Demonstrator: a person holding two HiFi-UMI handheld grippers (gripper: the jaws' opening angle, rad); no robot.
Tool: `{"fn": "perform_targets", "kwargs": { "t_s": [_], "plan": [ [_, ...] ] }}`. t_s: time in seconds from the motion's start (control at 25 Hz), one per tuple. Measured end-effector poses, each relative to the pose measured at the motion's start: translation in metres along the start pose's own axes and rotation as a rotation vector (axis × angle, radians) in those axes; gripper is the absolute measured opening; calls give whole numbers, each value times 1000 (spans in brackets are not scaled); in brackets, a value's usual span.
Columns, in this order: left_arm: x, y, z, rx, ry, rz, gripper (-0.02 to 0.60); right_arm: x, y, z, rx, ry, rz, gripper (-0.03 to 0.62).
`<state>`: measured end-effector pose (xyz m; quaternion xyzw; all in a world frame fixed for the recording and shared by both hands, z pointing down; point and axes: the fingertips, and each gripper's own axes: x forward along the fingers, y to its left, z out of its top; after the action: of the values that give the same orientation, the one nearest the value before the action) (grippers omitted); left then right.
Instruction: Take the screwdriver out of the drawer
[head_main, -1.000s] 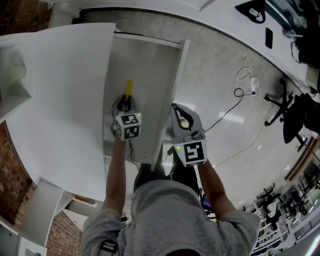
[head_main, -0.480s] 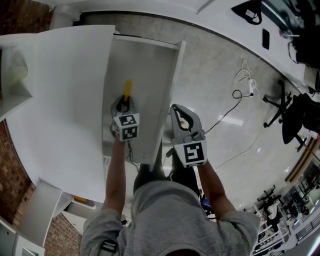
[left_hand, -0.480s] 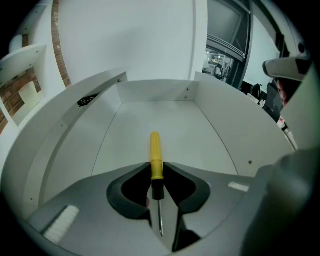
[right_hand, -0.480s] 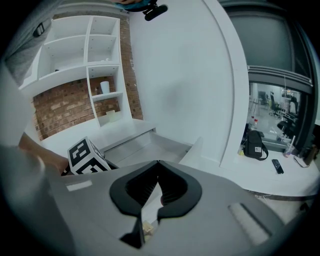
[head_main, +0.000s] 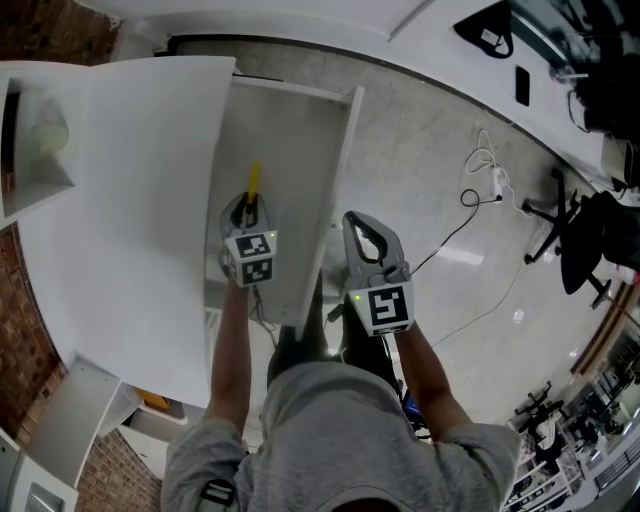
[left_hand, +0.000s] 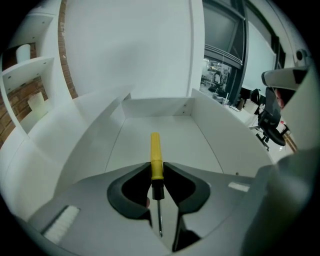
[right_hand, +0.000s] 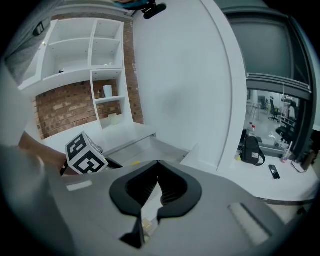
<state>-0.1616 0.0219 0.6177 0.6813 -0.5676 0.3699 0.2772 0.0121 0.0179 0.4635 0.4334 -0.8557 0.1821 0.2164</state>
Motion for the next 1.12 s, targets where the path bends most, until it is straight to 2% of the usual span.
{"fn": "perform_targets", "kwargs": {
  "t_s": [0.48, 0.68, 1.12],
  "plan": [
    [-86, -6, 69, -46, -203, 38, 86, -40, 5, 37, -69, -76, 4, 3],
    [-130, -13, 87, -71, -281, 48, 85, -63, 10, 57, -104, -118, 8, 3],
    [-254, -42, 117, -69, -497, 101, 86, -131, 33, 93, -187, -228, 43, 3]
  ]
}}
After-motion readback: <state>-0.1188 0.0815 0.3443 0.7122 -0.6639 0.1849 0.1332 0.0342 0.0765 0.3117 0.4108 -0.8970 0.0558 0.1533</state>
